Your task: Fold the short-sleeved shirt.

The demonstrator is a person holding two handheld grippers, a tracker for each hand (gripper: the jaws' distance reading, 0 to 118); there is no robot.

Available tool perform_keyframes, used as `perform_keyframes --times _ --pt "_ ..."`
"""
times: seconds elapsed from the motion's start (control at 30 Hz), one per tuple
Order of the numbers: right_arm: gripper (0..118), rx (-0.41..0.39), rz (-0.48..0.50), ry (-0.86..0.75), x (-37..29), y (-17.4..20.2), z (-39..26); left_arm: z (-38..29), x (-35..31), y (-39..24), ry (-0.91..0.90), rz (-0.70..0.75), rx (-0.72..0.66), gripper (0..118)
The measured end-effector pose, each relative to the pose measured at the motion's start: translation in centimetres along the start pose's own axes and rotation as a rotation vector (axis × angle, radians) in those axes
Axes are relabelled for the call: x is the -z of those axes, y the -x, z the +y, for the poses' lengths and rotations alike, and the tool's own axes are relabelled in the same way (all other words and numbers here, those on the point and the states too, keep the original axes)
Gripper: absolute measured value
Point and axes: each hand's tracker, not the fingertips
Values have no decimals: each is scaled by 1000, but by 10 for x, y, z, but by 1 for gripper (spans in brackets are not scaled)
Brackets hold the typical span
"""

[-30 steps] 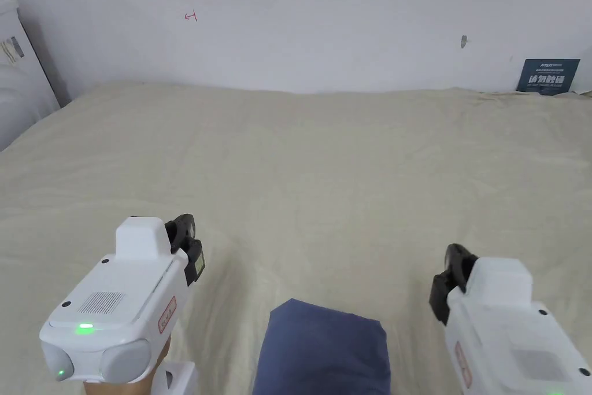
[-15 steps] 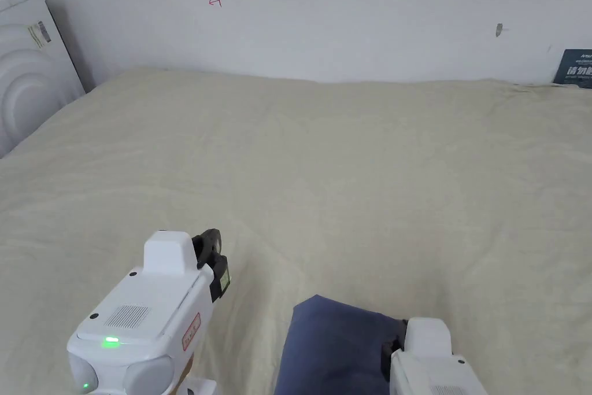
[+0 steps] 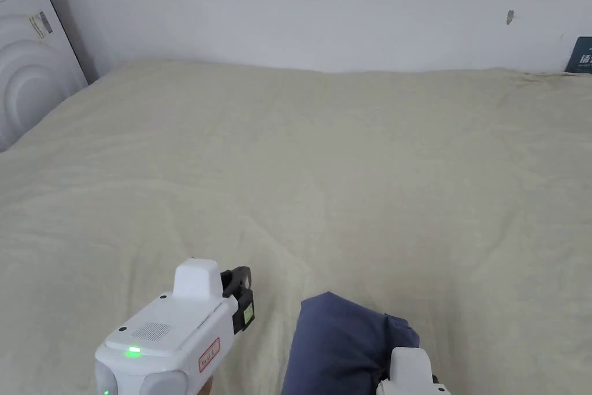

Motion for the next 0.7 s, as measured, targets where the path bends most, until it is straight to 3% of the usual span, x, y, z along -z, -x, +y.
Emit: perform_keyframes --times 0.27,0.33,0.37,0.4,0.47,0.5,0.7 --pt "0 19 23 16 -2 -7 4 -18 61 15 416 -224 -165 3" --pt "0 20 28 16 -2 -7 3 -21 76 23 500 -284 -230 22" --pt "0 19 31 17 -2 -8 4 -22 82 26 540 -301 -245 41" --pt "0 17 33 17 -2 -9 4 -23 86 26 552 -296 -243 70" --pt "0 14 40 16 -3 -10 3 -24 92 27 561 -272 -209 95" --pt "0 14 43 16 -2 -11 4 -24 96 28 576 -285 -196 102" --pt "0 11 42 16 -2 -10 4 -27 111 29 622 -399 -226 103"
